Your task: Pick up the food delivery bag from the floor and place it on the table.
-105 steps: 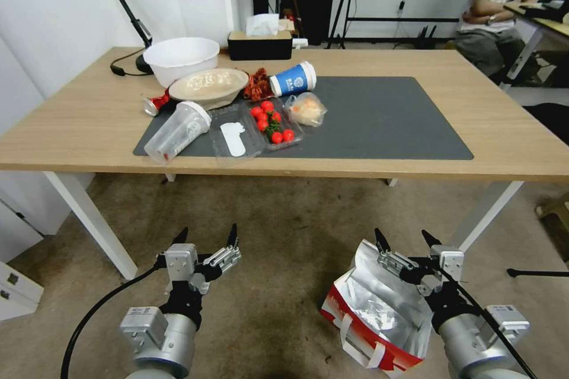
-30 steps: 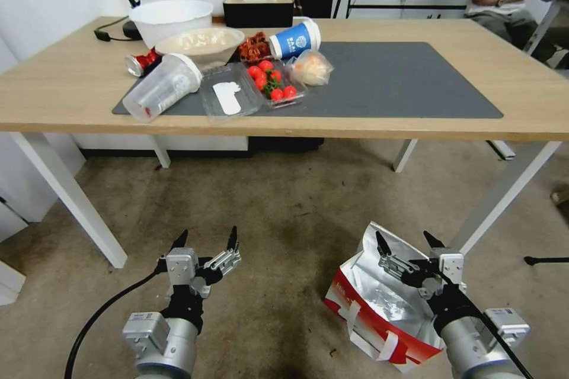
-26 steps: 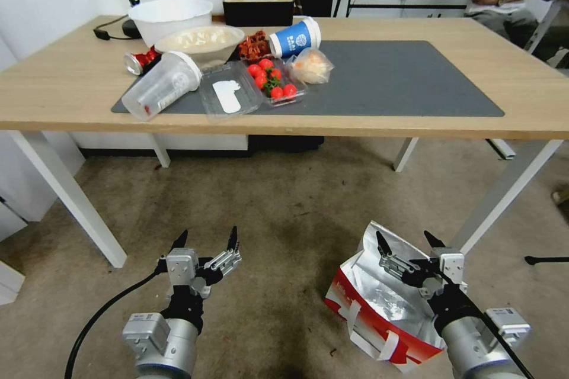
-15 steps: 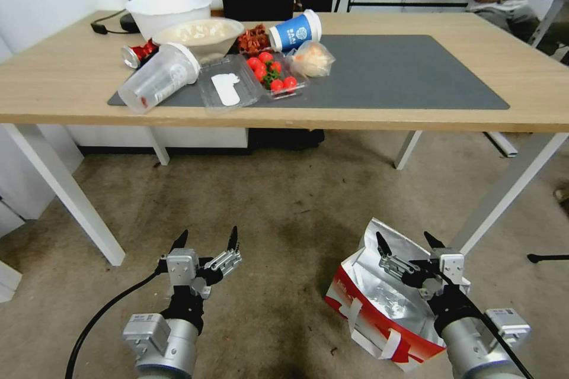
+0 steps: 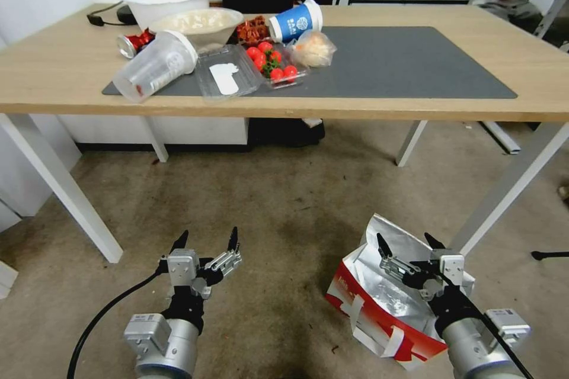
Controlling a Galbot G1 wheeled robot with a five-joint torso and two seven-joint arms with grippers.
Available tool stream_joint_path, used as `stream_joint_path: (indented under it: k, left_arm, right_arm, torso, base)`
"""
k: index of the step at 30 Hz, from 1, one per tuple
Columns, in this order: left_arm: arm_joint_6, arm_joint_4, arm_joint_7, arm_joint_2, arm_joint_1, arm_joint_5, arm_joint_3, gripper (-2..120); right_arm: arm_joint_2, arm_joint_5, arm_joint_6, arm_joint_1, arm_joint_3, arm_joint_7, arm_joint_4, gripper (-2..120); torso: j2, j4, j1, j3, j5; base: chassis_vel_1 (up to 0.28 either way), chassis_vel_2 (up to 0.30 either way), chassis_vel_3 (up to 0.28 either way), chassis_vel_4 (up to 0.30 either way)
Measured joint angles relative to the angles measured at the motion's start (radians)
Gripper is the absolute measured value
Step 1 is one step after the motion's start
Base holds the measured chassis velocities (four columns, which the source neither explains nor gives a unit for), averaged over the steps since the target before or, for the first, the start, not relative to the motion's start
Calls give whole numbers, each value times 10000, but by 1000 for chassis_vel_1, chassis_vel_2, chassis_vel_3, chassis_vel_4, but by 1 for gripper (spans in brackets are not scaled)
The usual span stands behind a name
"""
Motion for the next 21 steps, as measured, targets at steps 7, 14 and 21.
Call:
stream_joint_path:
  k: [7,14,21]
  left_arm:
    - [-10,8,0,-15,8,-2,27,100]
    - [-51,9,35,9,10,-10,28,100]
    - [-63,6,50,0,16,3,28,100]
  right_arm:
    - [17,0,-12,-9,-6,5,-3,100]
    - [8,52,-44,-18,5,7,-2,100]
    - [1,133,-95,13,17,17,-3,100]
  torso:
    - [-255,0,-48,-209,0]
    - [-541,0,-105,-439,0]
    - [-778,0,-140,-639,0]
  base:
    - [0,0,0,0]
    - [0,0,0,0]
    - [0,0,0,0]
